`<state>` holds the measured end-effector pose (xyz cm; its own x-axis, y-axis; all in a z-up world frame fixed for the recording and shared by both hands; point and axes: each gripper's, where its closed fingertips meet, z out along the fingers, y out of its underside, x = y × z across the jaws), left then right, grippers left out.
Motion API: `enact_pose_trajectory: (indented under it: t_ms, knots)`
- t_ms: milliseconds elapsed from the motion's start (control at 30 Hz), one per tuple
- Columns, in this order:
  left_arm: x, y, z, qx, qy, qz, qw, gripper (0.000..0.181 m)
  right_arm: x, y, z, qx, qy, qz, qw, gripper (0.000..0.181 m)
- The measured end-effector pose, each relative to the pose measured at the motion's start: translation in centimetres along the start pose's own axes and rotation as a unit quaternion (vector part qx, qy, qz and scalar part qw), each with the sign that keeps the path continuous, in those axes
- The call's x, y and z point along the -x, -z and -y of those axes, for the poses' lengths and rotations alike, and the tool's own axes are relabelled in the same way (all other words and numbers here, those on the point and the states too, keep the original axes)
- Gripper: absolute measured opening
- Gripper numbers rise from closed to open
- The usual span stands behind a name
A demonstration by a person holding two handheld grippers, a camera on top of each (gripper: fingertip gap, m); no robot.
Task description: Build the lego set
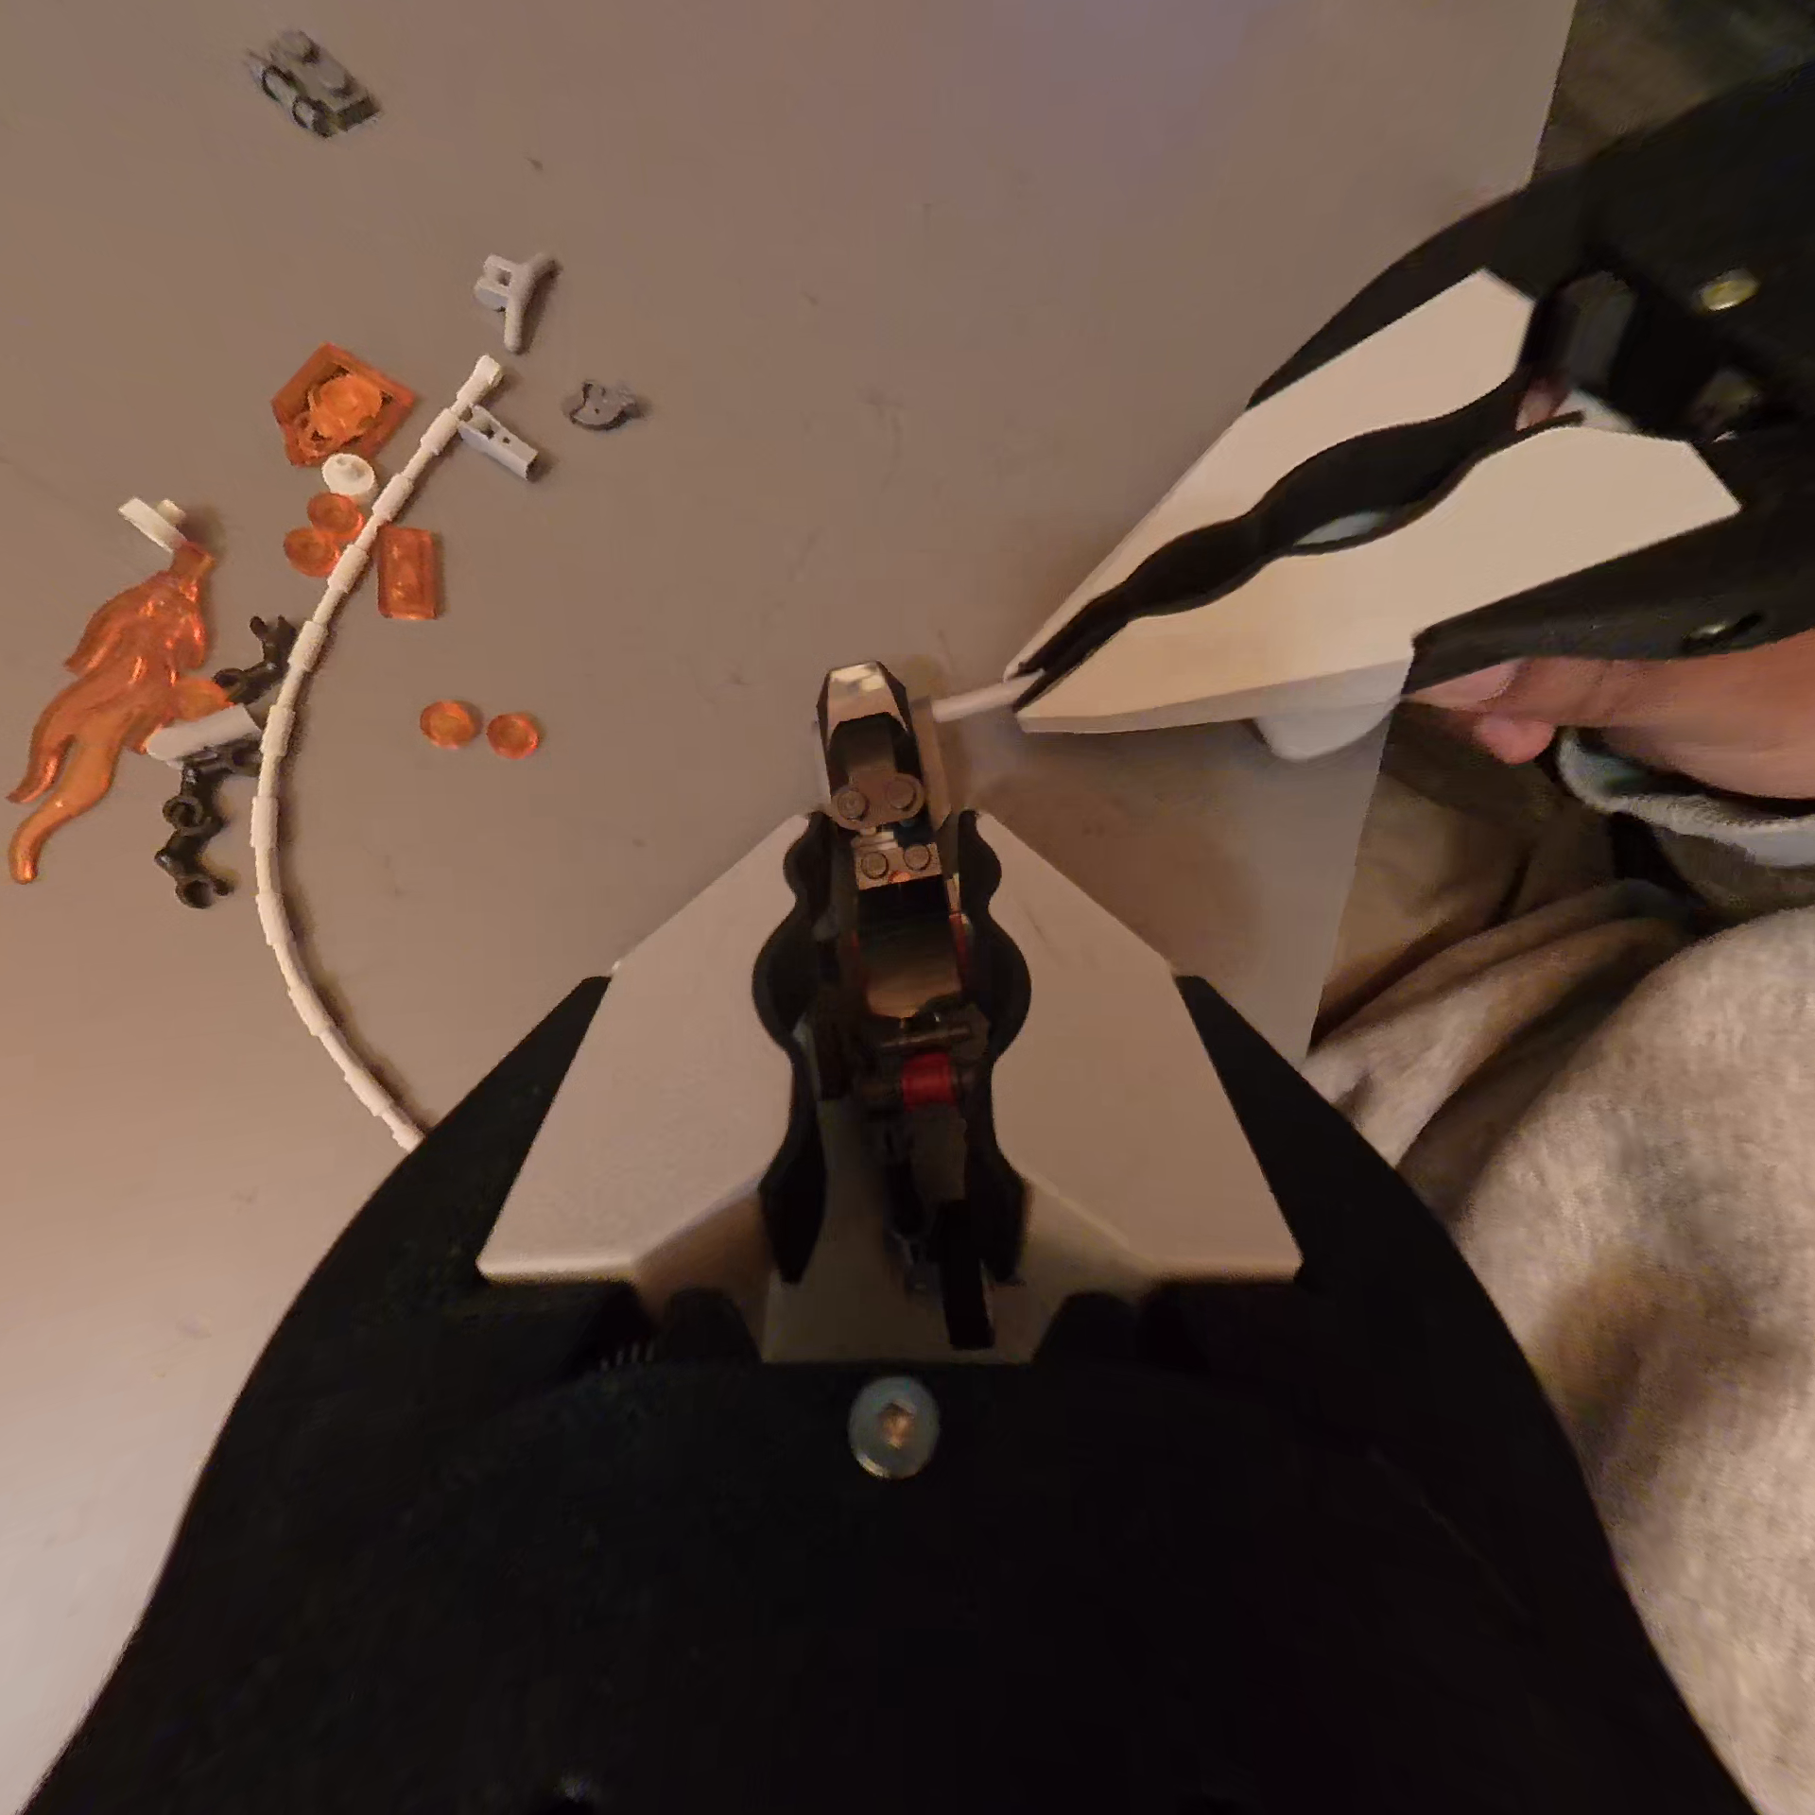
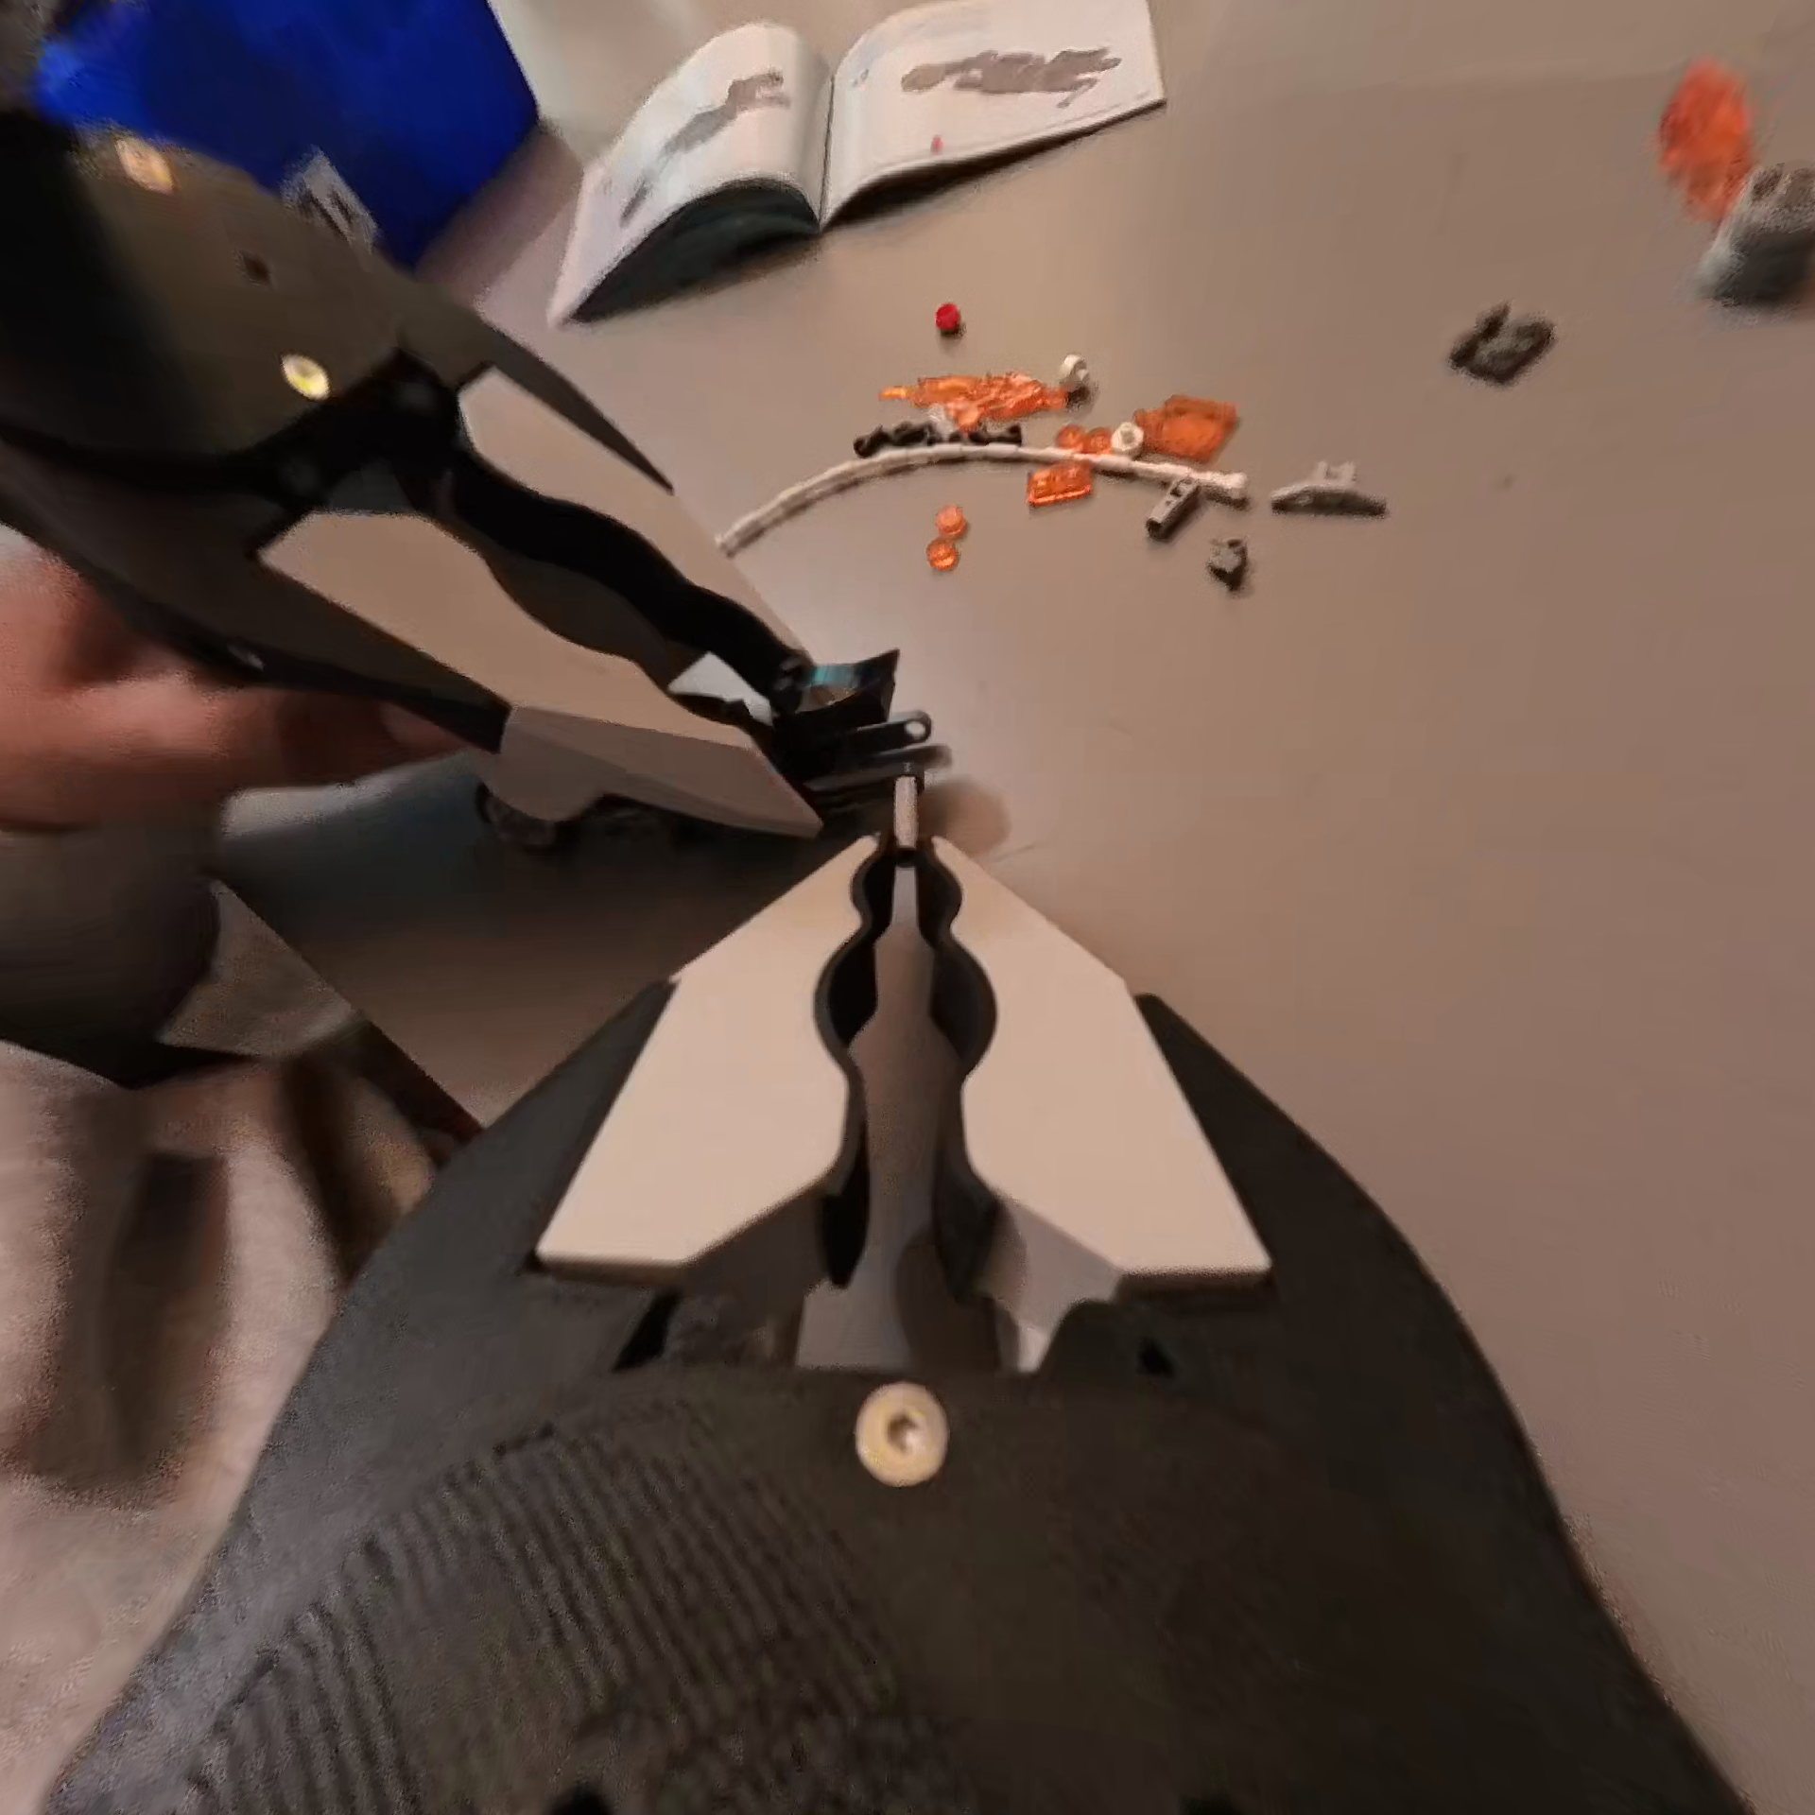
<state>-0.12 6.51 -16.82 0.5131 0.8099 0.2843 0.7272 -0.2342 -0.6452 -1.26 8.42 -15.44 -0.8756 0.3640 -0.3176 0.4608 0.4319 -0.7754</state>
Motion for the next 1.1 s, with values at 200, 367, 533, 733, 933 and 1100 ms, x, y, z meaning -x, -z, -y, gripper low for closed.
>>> enact_pose_trajectory:
  t_ms: [200,367,533,733,933,1100]
  knots:
    - [-0.02,-0.06,-0.02,0.006,-0.008,0.013,1.000,0.026,-0.14,0.08,-0.07,0.037,0.168,-0.051,0.984,0.002]
    - [0.00,-0.08,-0.03,0.008,-0.013,0.019,1.000,0.026,-0.23,-0.05,-0.17,0.027,0.147,-0.016,0.989,0.002]
    - [0.09,-0.11,-0.03,0.009,-0.014,0.022,1.000,0.028,-0.40,-0.29,-0.24,0.033,0.014,0.035,0.999,0.002]
    - [0.14,-0.14,0.00,0.009,-0.017,0.028,0.999,0.028,-0.38,-0.42,-0.72,0.056,-0.115,0.102,0.986,0.002]
    - [0.17,-0.10,0.03,0.009,-0.009,0.013,1.000,0.029,-0.40,-0.37,-0.57,0.044,-0.066,0.076,0.994,0.002]
    - [-0.03,0.22,0.66,0.006,0.002,0.002,1.000,0.042,-0.32,-0.31,-0.46,0.031,-0.065,0.075,0.995,0.002]
